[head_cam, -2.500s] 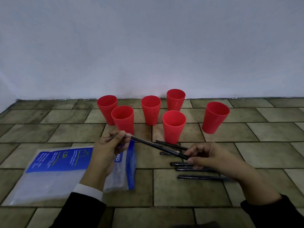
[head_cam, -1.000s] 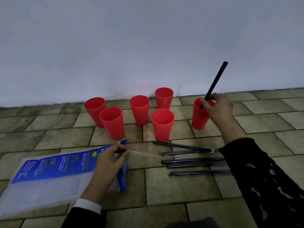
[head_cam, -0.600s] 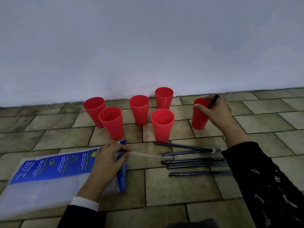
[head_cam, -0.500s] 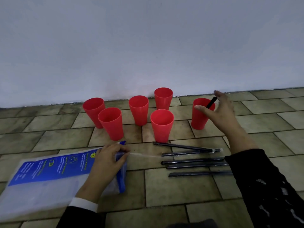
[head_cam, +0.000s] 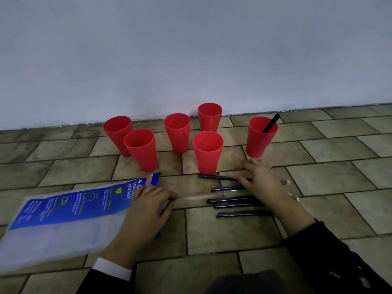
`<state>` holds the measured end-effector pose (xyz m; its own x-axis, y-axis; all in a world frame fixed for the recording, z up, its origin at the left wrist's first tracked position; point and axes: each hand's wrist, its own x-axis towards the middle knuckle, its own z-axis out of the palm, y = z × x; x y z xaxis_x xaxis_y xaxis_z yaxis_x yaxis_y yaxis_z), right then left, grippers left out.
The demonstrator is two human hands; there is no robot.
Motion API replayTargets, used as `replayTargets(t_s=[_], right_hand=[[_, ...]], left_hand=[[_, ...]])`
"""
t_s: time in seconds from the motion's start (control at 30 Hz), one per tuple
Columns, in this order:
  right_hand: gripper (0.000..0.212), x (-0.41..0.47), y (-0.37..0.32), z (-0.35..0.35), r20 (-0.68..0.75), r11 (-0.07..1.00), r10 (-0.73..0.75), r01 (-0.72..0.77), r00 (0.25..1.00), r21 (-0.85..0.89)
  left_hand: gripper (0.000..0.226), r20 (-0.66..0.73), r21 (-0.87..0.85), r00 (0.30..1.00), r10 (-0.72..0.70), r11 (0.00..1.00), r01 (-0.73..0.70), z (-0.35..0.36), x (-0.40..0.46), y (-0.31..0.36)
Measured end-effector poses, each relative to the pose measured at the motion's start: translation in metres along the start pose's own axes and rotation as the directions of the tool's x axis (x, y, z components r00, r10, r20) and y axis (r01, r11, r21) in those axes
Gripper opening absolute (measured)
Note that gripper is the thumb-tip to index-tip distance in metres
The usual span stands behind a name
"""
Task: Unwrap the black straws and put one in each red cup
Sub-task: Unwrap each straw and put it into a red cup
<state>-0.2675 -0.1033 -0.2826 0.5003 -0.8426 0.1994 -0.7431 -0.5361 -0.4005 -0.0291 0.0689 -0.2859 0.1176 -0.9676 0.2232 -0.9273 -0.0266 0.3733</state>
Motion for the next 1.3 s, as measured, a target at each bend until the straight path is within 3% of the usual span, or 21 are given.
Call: replayTargets(t_s=[0.13, 0.23, 0.33, 0.47, 0.57, 0.63, 0.7, 0.77, 0.9, 1.03, 1.2, 1.3], right_hand=[[0.030, 0.010, 0.007, 0.007, 0.100, 0.998, 0.014, -0.008, 0.995, -0.056], [0.028, 0.013, 0.011, 0.011, 0.160, 0.999, 0.022, -0.015, 0.987, -0.048], [0.026, 0.014, 0.012, 0.013, 0.155, 1.000, 0.012, -0.009, 0.988, -0.022], [0.023, 0.010, 0.013, 0.010, 0.109, 0.999, -0.018, 0.014, 0.994, 0.030], [0.020, 0.004, 0.010, 0.001, 0.074, 0.995, -0.076, 0.071, 0.994, 0.063], [0.017, -0.004, 0.003, -0.008, 0.059, 0.980, -0.078, 0.066, 0.995, 0.189], [0.011, -0.015, -0.011, -0.020, 0.065, 0.887, -0.032, -0.002, 0.997, 0.461], [0.010, -0.023, -0.032, -0.031, 0.084, 0.697, -0.041, -0.031, 0.996, 0.717], [0.009, -0.024, -0.069, -0.032, 0.110, 0.385, -0.141, -0.048, 0.984, 0.922], [0.015, -0.020, -0.095, -0.012, 0.135, 0.341, -0.233, -0.050, 0.963, 0.939], [0.018, -0.017, -0.106, 0.005, 0.159, 0.333, -0.232, -0.076, 0.960, 0.940], [0.018, -0.008, -0.111, -0.005, 0.096, 0.335, -0.247, -0.008, 0.964, 0.942]], left_hand=[[0.025, -0.013, -0.020, 0.997, 0.077, 0.997, -0.078, -0.007, -0.015, 0.016], [0.026, -0.019, -0.141, 0.996, 0.091, 0.986, -0.093, -0.013, -0.022, 0.019], [0.028, 0.074, -0.223, 0.993, 0.097, 0.972, -0.078, -0.011, -0.032, 0.018], [0.050, 0.267, -0.118, 0.955, 0.130, 0.988, -0.102, 0.006, -0.049, 0.016], [0.045, 0.209, -0.017, 0.966, 0.152, 0.988, -0.152, 0.015, -0.058, 0.014], [0.045, 0.166, -0.050, 0.977, 0.133, 0.991, -0.127, 0.011, -0.059, 0.016], [0.049, 0.086, -0.160, 0.993, 0.076, 0.985, -0.062, 0.004, -0.055, 0.017], [0.040, 0.010, -0.274, 1.000, -0.010, 0.962, 0.012, -0.006, -0.048, 0.018], [0.036, -0.067, -0.479, 0.991, -0.116, 0.875, 0.070, -0.011, -0.026, 0.028], [0.042, 0.076, -0.541, 0.987, -0.140, 0.826, 0.159, -0.005, -0.006, 0.040], [0.016, 0.102, -0.573, 0.969, -0.223, 0.784, 0.241, 0.009, 0.007, 0.039], [0.017, 0.110, -0.527, 0.967, -0.231, 0.811, 0.253, 0.005, 0.009, 0.036]])
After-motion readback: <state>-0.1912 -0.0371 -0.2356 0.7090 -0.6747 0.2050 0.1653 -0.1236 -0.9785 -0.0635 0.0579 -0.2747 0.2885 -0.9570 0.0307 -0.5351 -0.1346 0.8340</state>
